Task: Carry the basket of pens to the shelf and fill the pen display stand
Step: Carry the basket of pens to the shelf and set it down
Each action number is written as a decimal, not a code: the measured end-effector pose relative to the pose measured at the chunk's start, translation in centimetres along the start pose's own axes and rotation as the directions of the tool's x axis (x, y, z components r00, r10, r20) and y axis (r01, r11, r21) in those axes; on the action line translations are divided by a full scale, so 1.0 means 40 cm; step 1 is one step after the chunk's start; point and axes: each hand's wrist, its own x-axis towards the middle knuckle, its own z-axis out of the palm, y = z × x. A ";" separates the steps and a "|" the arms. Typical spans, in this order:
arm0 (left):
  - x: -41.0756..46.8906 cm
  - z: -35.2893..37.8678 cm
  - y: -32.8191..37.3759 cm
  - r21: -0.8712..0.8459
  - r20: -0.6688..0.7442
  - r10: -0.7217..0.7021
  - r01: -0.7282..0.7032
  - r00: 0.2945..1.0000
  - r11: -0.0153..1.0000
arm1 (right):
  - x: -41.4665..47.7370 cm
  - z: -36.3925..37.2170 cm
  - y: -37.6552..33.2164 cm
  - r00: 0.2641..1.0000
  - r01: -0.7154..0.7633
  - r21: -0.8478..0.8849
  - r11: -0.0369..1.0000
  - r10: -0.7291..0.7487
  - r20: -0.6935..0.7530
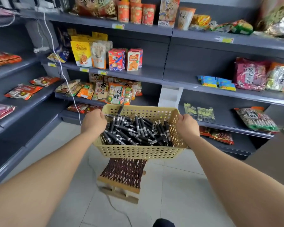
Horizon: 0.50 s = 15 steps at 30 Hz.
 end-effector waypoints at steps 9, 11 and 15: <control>0.178 0.196 0.173 0.023 -0.018 -0.038 0.039 0.999 0.999 | 0.337 0.014 0.055 0.998 0.054 -0.010 0.998 -0.053 0.044; 0.215 0.239 0.211 0.030 -0.032 -0.055 0.056 0.998 0.998 | 0.414 0.006 0.063 0.995 0.083 -0.030 0.996 -0.081 0.061; 0.284 0.306 0.284 0.017 -0.050 -0.084 0.085 0.995 0.996 | 0.551 0.008 0.082 0.991 0.103 -0.038 0.994 -0.099 0.091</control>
